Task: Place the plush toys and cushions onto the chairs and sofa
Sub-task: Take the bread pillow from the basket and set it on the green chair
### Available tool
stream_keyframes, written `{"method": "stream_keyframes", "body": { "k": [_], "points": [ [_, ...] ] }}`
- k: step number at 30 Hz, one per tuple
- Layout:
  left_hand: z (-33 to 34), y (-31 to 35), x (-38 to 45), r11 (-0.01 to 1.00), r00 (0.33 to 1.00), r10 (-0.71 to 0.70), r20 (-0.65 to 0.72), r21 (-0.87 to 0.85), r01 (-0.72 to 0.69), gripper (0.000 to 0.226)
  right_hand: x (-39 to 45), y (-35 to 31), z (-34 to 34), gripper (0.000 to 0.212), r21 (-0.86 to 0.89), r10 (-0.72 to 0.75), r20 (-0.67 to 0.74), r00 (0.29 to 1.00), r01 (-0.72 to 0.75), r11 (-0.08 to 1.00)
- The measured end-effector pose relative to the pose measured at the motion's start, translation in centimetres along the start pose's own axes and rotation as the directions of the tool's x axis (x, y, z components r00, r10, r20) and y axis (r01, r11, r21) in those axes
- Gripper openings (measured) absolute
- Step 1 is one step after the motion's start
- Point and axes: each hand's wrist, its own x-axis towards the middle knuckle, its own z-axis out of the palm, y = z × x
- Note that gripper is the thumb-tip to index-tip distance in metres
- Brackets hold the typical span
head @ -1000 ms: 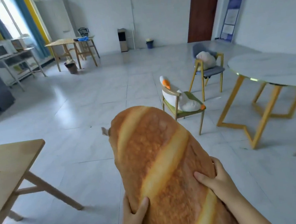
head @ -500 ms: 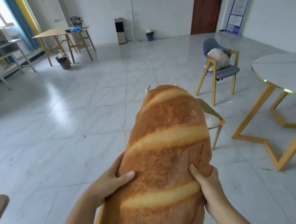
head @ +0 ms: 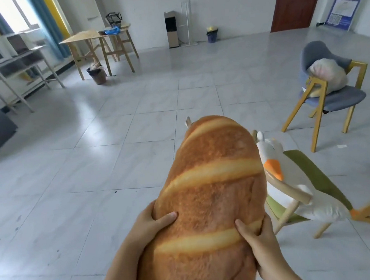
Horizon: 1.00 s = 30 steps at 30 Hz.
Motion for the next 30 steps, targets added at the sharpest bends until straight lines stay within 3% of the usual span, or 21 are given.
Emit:
{"method": "stream_keyframes", "body": {
  "k": [4,9,11,15,18,25,30],
  "points": [
    [-3.9,5.1,9.6,0.996,0.995,0.071,-0.066,0.050,-0.067,0.073,9.8,-3.4,4.3,0.078,0.046,-0.013,0.085,0.996,0.009,0.999],
    [-6.7,7.0,21.4,0.987,0.993,0.082,-0.089,0.147,-0.068,0.081,20.4,-3.6,8.5,0.114,-0.043,0.085,0.099,0.991,-0.081,0.996],
    [-7.5,7.6,27.0,0.985,0.997,0.060,-0.058,0.164,-0.050,0.073,24.9,-3.8,10.7,0.127,-0.064,0.159,0.072,0.985,-0.155,0.986],
    [-9.8,10.7,39.4,0.977,0.996,0.072,0.060,0.198,-0.082,0.072,34.6,-5.4,15.6,0.098,0.004,0.122,-0.054,0.991,-0.122,0.992],
    [-11.2,15.3,47.9,0.970,0.988,0.119,0.096,0.204,-0.136,0.074,41.5,-8.6,18.0,0.112,0.032,0.062,-0.125,0.990,-0.059,0.998],
    [-8.4,21.8,65.1,0.956,0.957,0.118,0.264,0.230,-0.181,0.066,55.4,-13.7,18.1,0.102,0.088,0.081,-0.311,0.947,-0.056,0.995],
    [-2.8,26.5,78.5,0.947,0.952,0.105,0.288,0.262,-0.184,0.067,68.8,-17.7,16.5,0.129,0.171,0.096,-0.306,0.947,-0.045,0.984]
  ]
}}
